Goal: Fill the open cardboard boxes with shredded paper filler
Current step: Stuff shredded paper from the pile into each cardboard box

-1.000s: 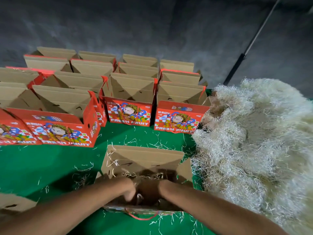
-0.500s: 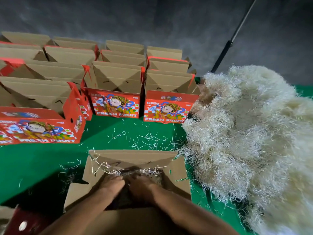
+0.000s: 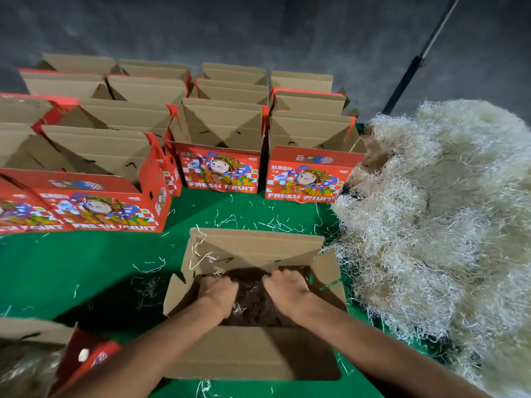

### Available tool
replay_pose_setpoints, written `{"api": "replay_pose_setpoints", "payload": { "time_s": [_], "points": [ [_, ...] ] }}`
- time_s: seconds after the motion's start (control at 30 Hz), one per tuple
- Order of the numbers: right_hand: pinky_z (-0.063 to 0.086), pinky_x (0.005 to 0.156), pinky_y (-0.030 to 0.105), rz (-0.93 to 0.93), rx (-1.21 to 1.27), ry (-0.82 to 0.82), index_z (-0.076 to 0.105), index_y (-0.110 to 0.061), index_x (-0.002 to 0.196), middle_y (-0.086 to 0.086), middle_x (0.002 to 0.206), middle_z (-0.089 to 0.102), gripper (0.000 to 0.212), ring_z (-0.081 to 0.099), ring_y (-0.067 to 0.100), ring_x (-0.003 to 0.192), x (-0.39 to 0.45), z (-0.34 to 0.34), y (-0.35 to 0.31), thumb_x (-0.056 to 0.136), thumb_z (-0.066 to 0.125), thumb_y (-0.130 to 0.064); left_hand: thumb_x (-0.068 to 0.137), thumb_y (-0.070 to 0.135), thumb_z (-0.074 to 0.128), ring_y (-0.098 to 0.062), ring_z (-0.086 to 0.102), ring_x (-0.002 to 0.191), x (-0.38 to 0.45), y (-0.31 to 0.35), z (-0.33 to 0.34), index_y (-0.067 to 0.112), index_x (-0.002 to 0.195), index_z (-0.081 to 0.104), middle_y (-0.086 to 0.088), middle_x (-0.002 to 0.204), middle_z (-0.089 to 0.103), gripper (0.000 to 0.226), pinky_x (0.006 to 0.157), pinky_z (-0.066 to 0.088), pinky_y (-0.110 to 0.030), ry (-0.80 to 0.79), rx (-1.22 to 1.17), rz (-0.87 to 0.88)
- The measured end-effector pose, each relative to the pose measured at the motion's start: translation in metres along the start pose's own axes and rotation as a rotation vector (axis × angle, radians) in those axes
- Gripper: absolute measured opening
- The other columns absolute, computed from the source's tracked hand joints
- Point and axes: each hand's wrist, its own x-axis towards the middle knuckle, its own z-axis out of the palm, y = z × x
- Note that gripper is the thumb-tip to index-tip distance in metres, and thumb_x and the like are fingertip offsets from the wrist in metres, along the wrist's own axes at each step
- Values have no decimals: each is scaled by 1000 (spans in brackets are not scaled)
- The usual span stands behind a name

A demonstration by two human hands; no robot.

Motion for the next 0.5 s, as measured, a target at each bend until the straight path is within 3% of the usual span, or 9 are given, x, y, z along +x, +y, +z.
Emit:
{"api": "replay_pose_setpoints", "payload": {
  "time_s": [0.1, 0.2, 0.33, 0.43, 0.5],
  "points": [
    [54, 89, 44, 81, -35, -164, 63, 1, 124, 20, 124, 63, 31, 62, 36, 115, -3, 17, -1, 94, 60, -4, 91, 9, 61, -27, 62, 117, -5, 3, 1, 10, 123, 66, -9, 123, 67, 33, 96, 52, -39, -102, -91, -15],
    [49, 98, 43, 121, 279, -210, 61, -8, 128, 17, 126, 63, 30, 61, 33, 116, -4, 48, 10, 103, 46, -16, 91, 8, 52, -31, 63, 110, -8, -2, 11, 8, 120, 64, -14, 121, 66, 31, 89, 50, -33, -225, -333, 13],
    [45, 102, 34, 4, 432, -130, 62, -13, 125, 10, 126, 64, 29, 60, 23, 113, 13, 43, 3, 104, 42, -14, 90, 6, 56, -19, 63, 99, -7, -10, 21, 30, 138, 50, -3, 127, 63, 53, 81, 53, -30, -64, -714, -50],
    [47, 96, 27, -29, 419, -133, 58, -13, 132, 7, 126, 64, 34, 63, 21, 109, 21, 39, -9, 103, 44, -5, 90, 12, 65, -23, 59, 117, -8, -7, 19, 24, 150, 37, -7, 140, 54, 67, 96, 49, -37, 58, -519, -85],
    [49, 95, 30, -24, 272, -151, 52, -14, 138, 8, 127, 63, 39, 62, 23, 110, 20, 43, -11, 100, 49, -6, 93, 25, 64, -22, 59, 117, -11, -7, 15, 19, 139, 49, -6, 136, 56, 48, 98, 47, -38, 137, -363, -78]
  ]
}}
